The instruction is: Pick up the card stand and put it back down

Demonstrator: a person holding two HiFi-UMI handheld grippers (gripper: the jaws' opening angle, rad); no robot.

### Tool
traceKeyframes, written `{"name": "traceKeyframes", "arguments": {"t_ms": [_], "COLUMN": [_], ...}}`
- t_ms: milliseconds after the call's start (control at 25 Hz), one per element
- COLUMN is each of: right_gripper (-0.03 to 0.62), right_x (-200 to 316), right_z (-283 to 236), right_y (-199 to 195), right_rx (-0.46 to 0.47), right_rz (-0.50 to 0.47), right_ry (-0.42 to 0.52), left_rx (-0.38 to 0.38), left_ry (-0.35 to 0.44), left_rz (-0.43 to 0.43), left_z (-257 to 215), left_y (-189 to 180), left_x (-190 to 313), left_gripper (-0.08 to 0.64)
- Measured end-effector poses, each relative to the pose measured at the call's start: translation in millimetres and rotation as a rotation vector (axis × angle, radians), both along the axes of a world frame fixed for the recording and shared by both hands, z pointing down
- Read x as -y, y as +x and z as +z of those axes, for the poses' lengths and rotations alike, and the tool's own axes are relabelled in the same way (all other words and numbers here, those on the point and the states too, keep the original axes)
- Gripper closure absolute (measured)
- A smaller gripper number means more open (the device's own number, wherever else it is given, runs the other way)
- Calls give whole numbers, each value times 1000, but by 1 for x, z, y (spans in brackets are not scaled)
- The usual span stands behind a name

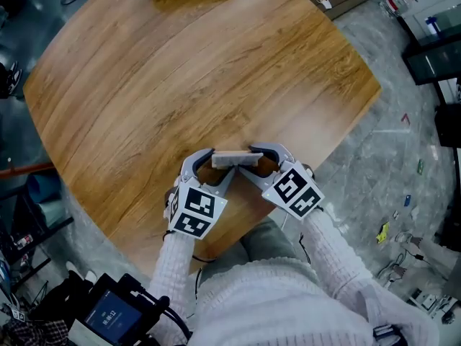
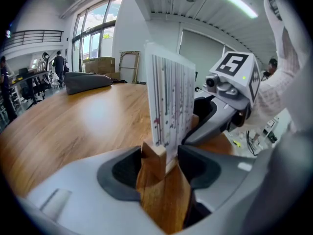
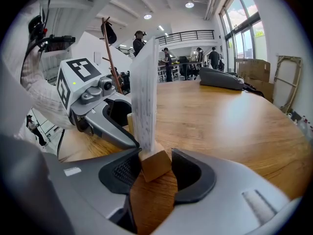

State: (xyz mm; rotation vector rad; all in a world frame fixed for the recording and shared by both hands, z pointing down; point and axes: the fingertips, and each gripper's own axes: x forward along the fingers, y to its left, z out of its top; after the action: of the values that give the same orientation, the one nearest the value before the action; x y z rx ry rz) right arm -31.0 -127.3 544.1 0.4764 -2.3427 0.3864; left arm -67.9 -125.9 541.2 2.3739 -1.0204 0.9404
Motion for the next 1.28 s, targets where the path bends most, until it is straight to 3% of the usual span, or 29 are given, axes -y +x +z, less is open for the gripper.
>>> {"name": "traceKeyframes", "arguments": {"t_ms": [520, 840, 1040, 1160, 1280], "right_gripper": [353, 348, 355, 360, 382], "right_x": [6, -1, -16, -35, -48], "right_z": [0, -35, -61, -80, -96], "right_y": [2, 15, 18, 13, 8], "right_rx": [20, 65, 119, 171, 208], "right_rz": [92, 146, 145, 116, 102], "right_ry": [48, 103, 131, 144, 159], "left_rx": [-33, -83, -104, -142, -183], "left_ry": [16, 50, 116, 138, 149], "left_rz": [-43, -127, -174, -200, -196], "left_z": [-2, -30, -57, -77, -91], "left_y": [-4, -20, -25, -20, -9], "left_x": [5, -7, -17, -28, -37], "left_gripper": [307, 313, 384, 476, 502]}}
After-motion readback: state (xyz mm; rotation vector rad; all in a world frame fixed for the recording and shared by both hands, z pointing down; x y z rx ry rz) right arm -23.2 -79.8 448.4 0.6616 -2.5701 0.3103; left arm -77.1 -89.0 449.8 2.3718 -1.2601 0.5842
